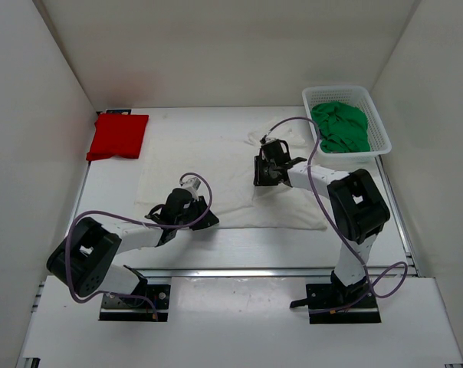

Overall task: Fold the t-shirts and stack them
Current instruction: Fold the flattened tshirt in 1/3 of the way

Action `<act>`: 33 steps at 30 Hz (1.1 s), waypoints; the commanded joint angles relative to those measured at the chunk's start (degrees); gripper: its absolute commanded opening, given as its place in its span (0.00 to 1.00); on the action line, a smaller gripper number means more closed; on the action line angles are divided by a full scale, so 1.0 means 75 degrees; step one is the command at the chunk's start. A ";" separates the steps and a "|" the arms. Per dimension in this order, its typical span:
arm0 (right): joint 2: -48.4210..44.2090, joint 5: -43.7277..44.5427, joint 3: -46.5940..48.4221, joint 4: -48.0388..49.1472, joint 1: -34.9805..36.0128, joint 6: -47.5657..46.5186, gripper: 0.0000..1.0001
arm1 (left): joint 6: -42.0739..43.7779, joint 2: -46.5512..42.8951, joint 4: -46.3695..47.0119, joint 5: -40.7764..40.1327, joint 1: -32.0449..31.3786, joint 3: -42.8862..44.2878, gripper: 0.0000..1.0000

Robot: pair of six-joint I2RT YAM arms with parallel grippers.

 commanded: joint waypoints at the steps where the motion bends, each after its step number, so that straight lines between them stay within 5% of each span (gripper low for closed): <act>1: 0.0176 -0.0294 0.0309 0.0222 -0.0063 0.0058 0.30 | -0.0060 0.0037 0.0308 0.0158 -0.0028 -0.0061 0.28; 3: 0.0316 -0.0260 0.0367 0.0164 -0.0087 0.0081 0.32 | -0.0060 0.0095 0.0343 0.0170 -0.0040 -0.0061 0.28; 10: 0.0084 -0.0002 0.0042 0.0688 0.0065 0.0128 0.00 | -0.0083 0.0049 0.0343 0.0182 -0.0029 -0.0061 0.28; 33: 0.0328 0.0152 0.1047 0.0410 0.0546 -0.0563 0.01 | -0.0189 -0.0537 0.0320 -0.0006 0.0100 -0.0353 0.28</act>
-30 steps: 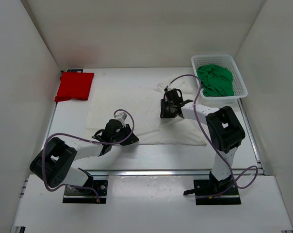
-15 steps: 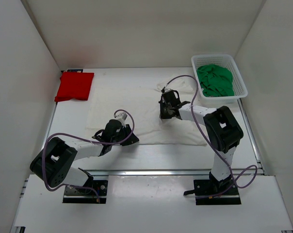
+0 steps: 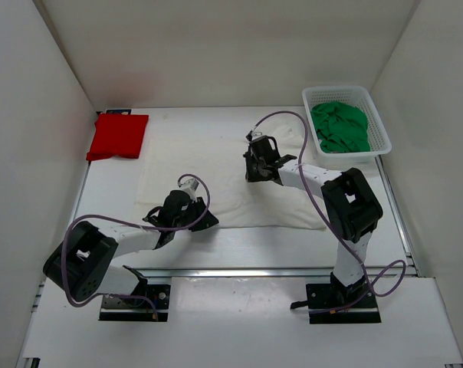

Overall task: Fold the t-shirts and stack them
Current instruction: Fold the flattened tshirt in 1/3 of the way

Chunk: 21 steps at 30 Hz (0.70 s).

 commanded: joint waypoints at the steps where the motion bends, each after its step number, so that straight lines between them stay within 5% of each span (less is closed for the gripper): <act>1: 0.0019 0.0086 0.0374 0.0261 0.0013 -0.0077 0.01 | 0.0029 -0.0385 0.0166 -0.0082 0.0083 -0.0115 0.28; 6: 0.0078 -0.0428 0.0175 0.0460 -0.0081 0.0017 0.03 | -0.0087 -0.0619 0.0283 -0.0104 0.0246 -0.0267 0.29; 11: 0.0009 -0.0675 0.0410 0.0062 -0.0116 -0.0052 0.40 | -0.0052 -0.0738 0.0178 -0.0140 0.0376 -0.0326 0.30; 16: -0.1303 -0.0487 -0.0550 0.0425 -0.0257 0.0076 0.46 | 0.0193 -0.0527 -0.0185 -0.0140 0.0236 0.0049 0.31; 21: -0.2639 -0.0651 -0.2260 0.0870 -0.0421 0.0498 0.01 | 0.0544 0.0034 -0.0688 -0.0316 -0.0046 0.0763 0.32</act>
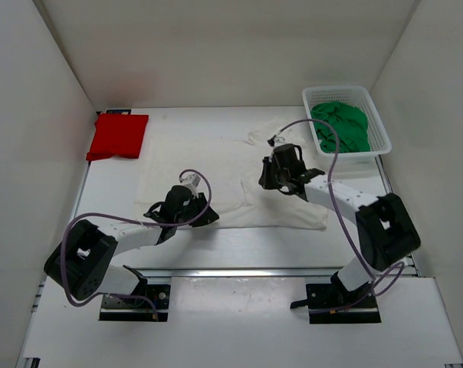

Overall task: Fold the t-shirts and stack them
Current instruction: Fold the flattened tshirt in 1/3 of the way

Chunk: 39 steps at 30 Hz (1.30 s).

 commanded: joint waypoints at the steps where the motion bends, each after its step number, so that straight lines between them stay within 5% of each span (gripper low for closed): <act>1: -0.0990 -0.0179 -0.1115 0.0660 -0.0091 0.0384 0.00 | 0.0469 0.0420 -0.0325 -0.0124 -0.0215 0.0636 0.32; 12: -0.1530 -0.0062 -0.3531 0.0720 0.0318 0.0701 0.00 | 0.0459 0.0704 -0.0724 0.0449 0.0592 -0.0206 0.30; 20: -0.3405 -0.0683 -0.4718 -0.0005 0.0788 0.1323 0.06 | -0.0619 -0.2073 -0.1239 0.0438 0.0123 -0.2339 0.32; 25: -0.3618 -0.1631 -0.3280 0.0027 -0.0147 0.0925 0.23 | -0.0140 -0.3070 -0.2232 0.0393 0.0710 -0.0916 0.35; 29: -0.2228 -0.1597 -0.1267 0.0276 -0.1237 0.0457 0.00 | 0.0305 -0.2627 -0.2108 0.0485 0.1282 0.0225 0.36; 33: -0.0175 -0.0708 0.0962 0.0240 -0.1790 -0.0070 0.00 | 0.0271 -0.2274 -0.1592 0.0838 0.1437 0.0449 0.37; 39: 0.3619 -0.0051 0.5170 -0.1188 -0.2353 -0.0715 0.32 | 0.0399 -0.2016 -0.1287 0.0943 0.1098 0.0063 0.37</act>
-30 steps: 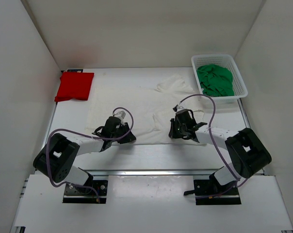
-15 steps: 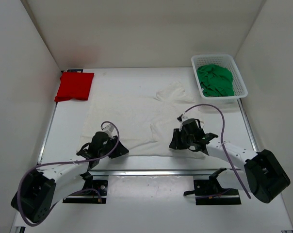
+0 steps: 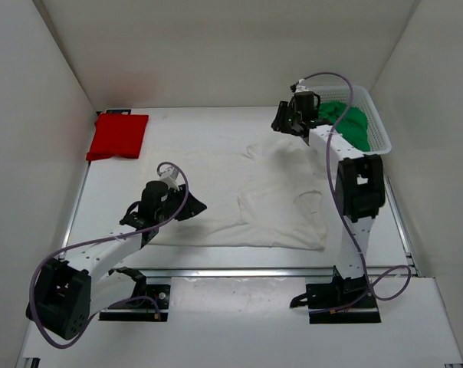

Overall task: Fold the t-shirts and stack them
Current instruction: Grap the side of the flattened tshirt furthest away from the robot with both arms

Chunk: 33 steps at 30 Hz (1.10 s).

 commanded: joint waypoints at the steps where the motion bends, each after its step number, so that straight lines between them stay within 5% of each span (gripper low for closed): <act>1: 0.1324 0.0628 0.1603 -0.1049 -0.0223 -0.0577 0.34 | 0.0193 0.0004 0.0191 0.0209 -0.0115 -0.0296 0.37; 5: 0.2741 0.1049 0.3608 -0.1752 -0.0340 -0.0576 0.46 | 0.0286 0.0237 0.0309 0.0314 -0.0185 -0.0414 0.37; 12: 0.5881 0.1752 0.8962 -0.4717 -0.0540 -0.0436 0.49 | 0.0275 0.0624 0.0543 0.0349 -0.0315 -0.0379 0.36; 25: 0.6412 0.1675 0.9402 -0.5410 -0.0503 0.0454 0.41 | 0.0262 0.0602 0.0637 0.0361 -0.0219 -0.0157 0.37; 33: 0.6460 0.0687 0.9414 -0.5246 -0.0645 0.0970 0.15 | 0.0204 0.0496 0.0555 0.0256 0.0036 0.0007 0.36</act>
